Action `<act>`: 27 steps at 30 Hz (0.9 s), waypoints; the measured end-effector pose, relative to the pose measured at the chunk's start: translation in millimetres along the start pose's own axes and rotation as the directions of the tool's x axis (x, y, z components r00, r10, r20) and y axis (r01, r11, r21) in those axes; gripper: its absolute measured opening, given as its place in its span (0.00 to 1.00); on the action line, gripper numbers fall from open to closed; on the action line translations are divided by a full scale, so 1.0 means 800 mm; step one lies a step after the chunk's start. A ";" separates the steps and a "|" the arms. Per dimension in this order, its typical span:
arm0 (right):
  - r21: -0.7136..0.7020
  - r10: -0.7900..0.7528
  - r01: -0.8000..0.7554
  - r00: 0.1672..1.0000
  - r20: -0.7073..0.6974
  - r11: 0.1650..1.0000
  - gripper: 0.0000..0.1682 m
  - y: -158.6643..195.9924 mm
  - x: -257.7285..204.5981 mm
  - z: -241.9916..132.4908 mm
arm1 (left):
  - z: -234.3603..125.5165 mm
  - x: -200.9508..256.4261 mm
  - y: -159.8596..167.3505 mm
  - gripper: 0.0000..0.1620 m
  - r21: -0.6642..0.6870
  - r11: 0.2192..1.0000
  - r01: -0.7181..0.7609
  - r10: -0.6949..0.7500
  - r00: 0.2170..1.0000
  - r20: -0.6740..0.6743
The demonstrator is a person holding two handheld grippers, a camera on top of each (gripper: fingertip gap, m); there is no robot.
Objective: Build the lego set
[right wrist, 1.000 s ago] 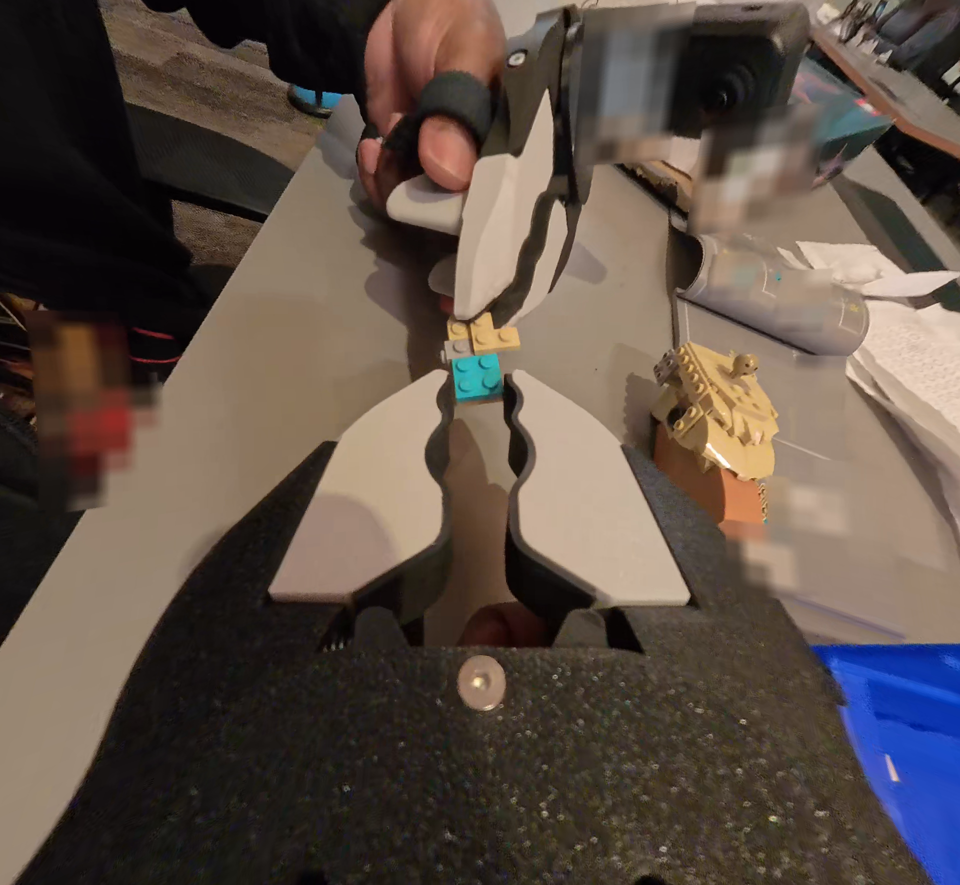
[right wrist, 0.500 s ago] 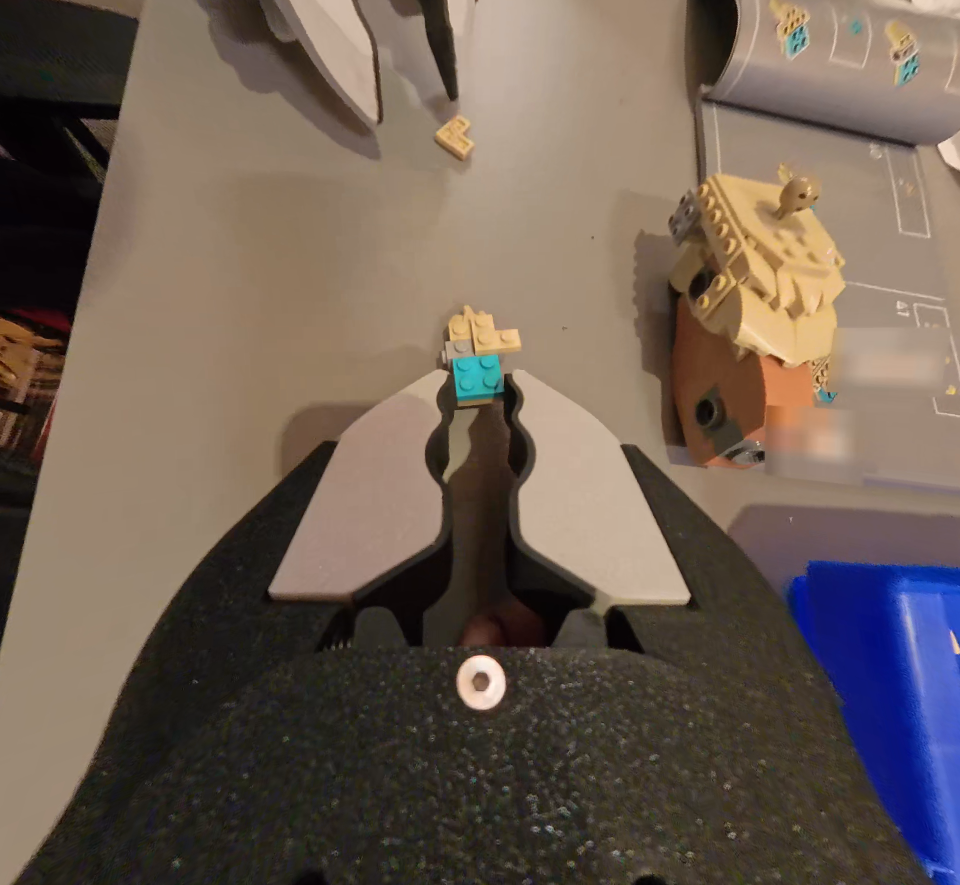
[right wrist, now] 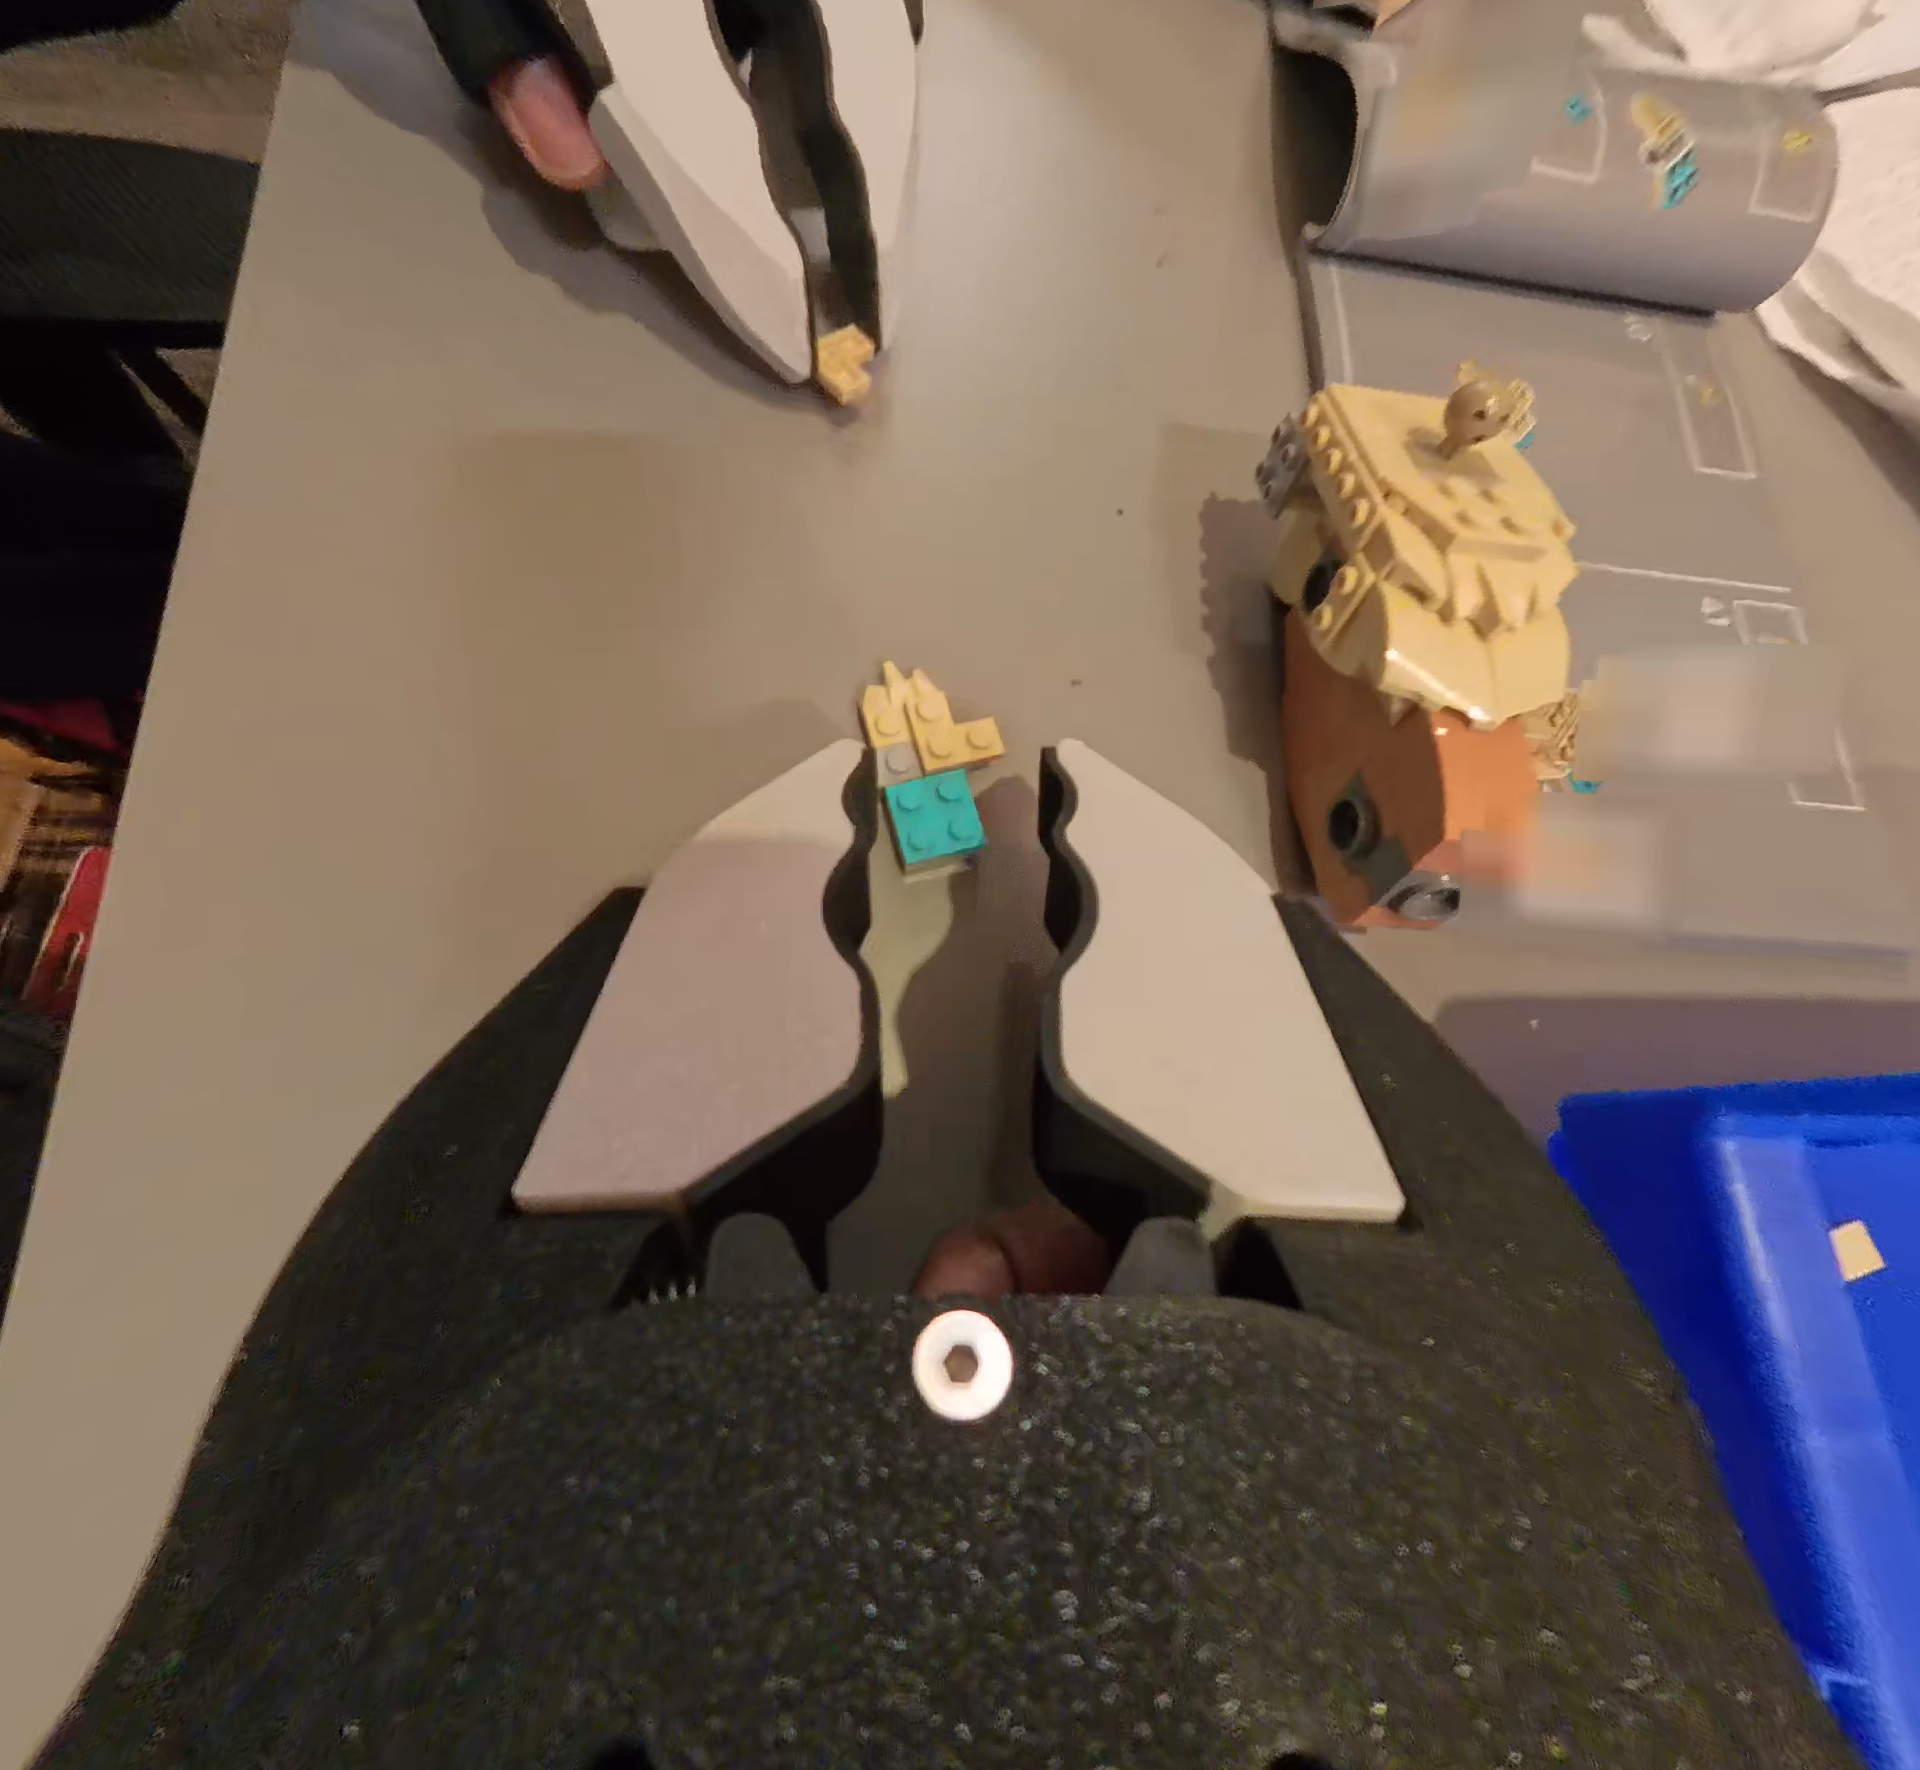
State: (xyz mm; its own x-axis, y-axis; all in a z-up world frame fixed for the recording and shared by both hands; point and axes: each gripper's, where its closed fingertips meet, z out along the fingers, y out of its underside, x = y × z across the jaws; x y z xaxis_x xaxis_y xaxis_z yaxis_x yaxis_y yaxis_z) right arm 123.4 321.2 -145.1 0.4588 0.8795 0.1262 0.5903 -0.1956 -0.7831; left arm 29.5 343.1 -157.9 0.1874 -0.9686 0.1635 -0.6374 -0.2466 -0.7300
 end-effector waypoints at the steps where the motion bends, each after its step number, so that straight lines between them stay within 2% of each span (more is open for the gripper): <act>1: 0.021 -0.011 0.011 1.000 -0.010 1.000 0.17 -0.005 0.002 -0.002 | 0.000 0.008 -0.009 0.10 0.039 0.998 0.050 -0.047 0.997 -0.058; 2: 0.048 -0.035 0.036 0.999 -0.026 0.998 0.16 -0.011 0.004 -0.004 | -0.001 0.020 -0.021 0.10 0.081 0.990 0.112 -0.099 0.984 -0.146; 4: 0.120 -0.097 0.102 0.994 -0.041 0.988 0.14 -0.027 0.001 -0.008 | -0.003 0.045 -0.046 0.10 0.124 0.955 0.270 -0.209 0.908 -0.362; 6: 0.191 -0.130 0.132 0.991 -0.023 0.973 0.13 -0.041 -0.009 -0.012 | -0.001 0.063 -0.060 0.10 0.091 0.915 0.392 -0.292 0.803 -0.519; 8: 0.242 -0.154 0.149 0.988 0.003 0.959 0.13 -0.051 -0.019 -0.015 | 0.005 0.077 -0.066 0.10 0.026 0.893 0.448 -0.343 0.719 -0.604; 12: 0.279 -0.235 0.217 0.972 0.030 0.935 0.12 -0.056 -0.038 -0.018 | 0.016 0.093 -0.069 0.10 -0.046 0.887 0.459 -0.375 0.659 -0.652; 17: 0.276 -0.262 0.239 0.964 0.048 0.931 0.06 -0.053 -0.045 -0.017 | 0.019 0.093 -0.068 0.10 -0.063 0.883 0.465 -0.390 0.651 -0.652; 22: 0.257 -0.301 0.272 0.950 0.079 0.927 0.08 -0.048 -0.059 -0.012 | 0.023 0.096 -0.065 0.10 -0.078 0.891 0.447 -0.389 0.663 -0.640; 27: 0.227 -0.282 0.260 0.957 0.071 0.939 0.03 -0.045 -0.061 -0.013 | 0.026 0.100 -0.063 0.10 -0.087 0.902 0.424 -0.379 0.676 -0.632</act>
State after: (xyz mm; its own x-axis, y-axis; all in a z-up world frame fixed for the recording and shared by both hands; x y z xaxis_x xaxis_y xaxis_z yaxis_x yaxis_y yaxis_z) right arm 86.5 281.0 -116.8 0.2257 0.9274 0.2983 0.5221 0.1433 -0.8407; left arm 92.4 279.1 -121.7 -0.1043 -0.5820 0.8065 -0.5605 -0.6355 -0.5311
